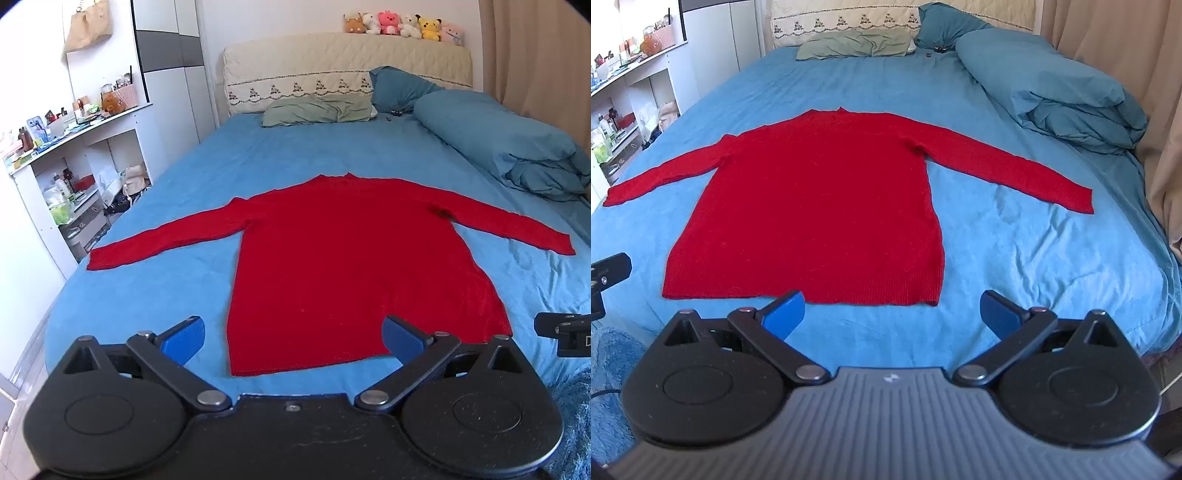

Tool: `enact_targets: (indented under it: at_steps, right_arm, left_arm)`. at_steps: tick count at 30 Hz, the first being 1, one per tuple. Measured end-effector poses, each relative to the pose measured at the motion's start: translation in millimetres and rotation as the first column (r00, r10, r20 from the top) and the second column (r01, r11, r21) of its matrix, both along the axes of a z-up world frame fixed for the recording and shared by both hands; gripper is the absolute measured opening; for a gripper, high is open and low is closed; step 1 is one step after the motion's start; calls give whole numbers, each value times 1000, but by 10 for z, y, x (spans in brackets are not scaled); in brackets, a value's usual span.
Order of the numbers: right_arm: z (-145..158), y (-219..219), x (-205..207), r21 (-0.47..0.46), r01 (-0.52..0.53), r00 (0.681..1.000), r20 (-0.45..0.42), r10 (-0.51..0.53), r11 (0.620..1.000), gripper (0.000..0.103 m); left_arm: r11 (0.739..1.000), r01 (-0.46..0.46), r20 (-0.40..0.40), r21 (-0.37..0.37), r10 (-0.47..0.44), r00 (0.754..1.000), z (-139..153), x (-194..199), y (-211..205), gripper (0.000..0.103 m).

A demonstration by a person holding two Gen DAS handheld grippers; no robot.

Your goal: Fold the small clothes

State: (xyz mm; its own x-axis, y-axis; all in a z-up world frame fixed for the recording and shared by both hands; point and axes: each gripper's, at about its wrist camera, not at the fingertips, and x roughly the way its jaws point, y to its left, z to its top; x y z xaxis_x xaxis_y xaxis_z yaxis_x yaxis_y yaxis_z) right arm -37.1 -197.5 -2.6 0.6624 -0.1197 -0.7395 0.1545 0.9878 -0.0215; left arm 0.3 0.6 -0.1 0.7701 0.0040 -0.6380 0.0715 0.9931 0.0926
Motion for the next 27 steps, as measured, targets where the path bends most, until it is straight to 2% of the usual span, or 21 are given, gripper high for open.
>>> enact_targets:
  at_steps: [5,6,27]
  right_arm:
    - [-4,4,-9,18,-1,1000,1,1,1000,103]
    - [-3,11,-12,13,0,1000,2,0,1000,103]
    - [12,17,-17,18,1,1000,4,-1,1000,103]
  left_arm:
    - [1000,-20,0,-20,20,1000,-9,50,64,103]
    - [1000,11,12,-6,-11,1000,45,7,36,103]
    - [1000,8,22,2,-8,1000,33,-53,-1,103]
